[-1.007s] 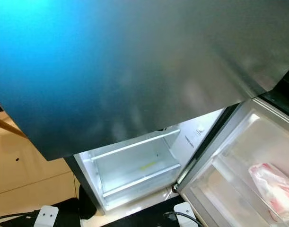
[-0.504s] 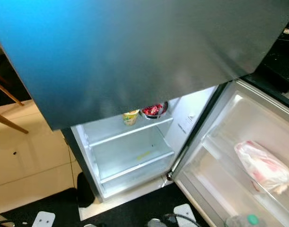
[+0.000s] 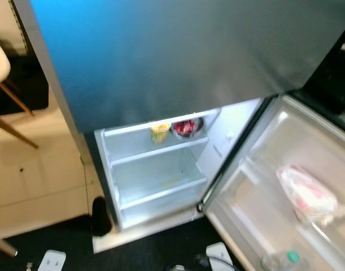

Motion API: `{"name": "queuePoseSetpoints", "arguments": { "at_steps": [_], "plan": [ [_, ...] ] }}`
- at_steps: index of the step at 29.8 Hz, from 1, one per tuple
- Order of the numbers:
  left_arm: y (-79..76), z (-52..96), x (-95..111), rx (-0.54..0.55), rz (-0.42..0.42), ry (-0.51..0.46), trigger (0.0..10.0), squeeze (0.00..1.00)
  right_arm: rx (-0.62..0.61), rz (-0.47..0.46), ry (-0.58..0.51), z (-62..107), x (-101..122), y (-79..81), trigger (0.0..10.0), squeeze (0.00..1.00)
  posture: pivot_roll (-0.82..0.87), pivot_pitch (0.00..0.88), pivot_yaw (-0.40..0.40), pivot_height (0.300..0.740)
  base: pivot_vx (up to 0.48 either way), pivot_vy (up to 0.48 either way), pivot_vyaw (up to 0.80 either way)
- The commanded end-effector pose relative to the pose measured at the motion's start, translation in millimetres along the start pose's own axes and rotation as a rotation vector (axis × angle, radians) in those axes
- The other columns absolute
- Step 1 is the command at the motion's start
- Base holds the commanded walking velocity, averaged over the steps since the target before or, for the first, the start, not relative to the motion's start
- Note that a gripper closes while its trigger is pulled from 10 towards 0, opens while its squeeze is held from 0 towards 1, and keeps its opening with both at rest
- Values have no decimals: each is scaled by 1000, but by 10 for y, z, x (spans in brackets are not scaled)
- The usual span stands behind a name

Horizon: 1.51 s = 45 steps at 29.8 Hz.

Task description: Restocking fridge

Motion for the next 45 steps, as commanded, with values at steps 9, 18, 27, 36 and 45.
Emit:
{"name": "queuePoseSetpoints", "arguments": {
  "at_steps": [9, 18, 27, 36, 45],
  "plan": [
    [44, 29, -132, -1, -6, 30, 10000, 0, -7, -11, 11, 11, -49, -20, 10000, 0, -57, 72, -45, 740, -298, 0, 0],
    [34, 32, -145, -3, -6, 35, 10000, 0, -9, -11, 14, 13, -59, -26, 10000, 0, -58, 72, -45, 740, -299, 0, 0],
    [17, 31, -140, -6, -6, 36, 10000, 0, -9, -10, 12, 10, -48, -27, 10000, 0, -56, 71, -44, 740, -299, 0, 0],
    [24, 26, -126, -5, -7, 34, 10000, 0, -12, -10, 10, 8, -36, -34, 10000, 0, -57, 68, -44, 740, -298, 0, 0],
    [25, 21, -108, -7, -4, 29, 10000, 0, -22, -15, -3, 8, -10, -63, 10000, 0, -58, 65, -44, 740, -211, 0, 0]
  ]
}}
Point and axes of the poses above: a point about 5 cm out from each wrist's last joint towards the gripper, its own z axis pointing back from the gripper into the wrist, its own x axis along the axis of the wrist's last joint, y = z × x, the point moved 6 cm from there along -z, pointing out of the wrist towards the gripper, and after that the axes turned 2 degrees about z, right-handed, at the moved point
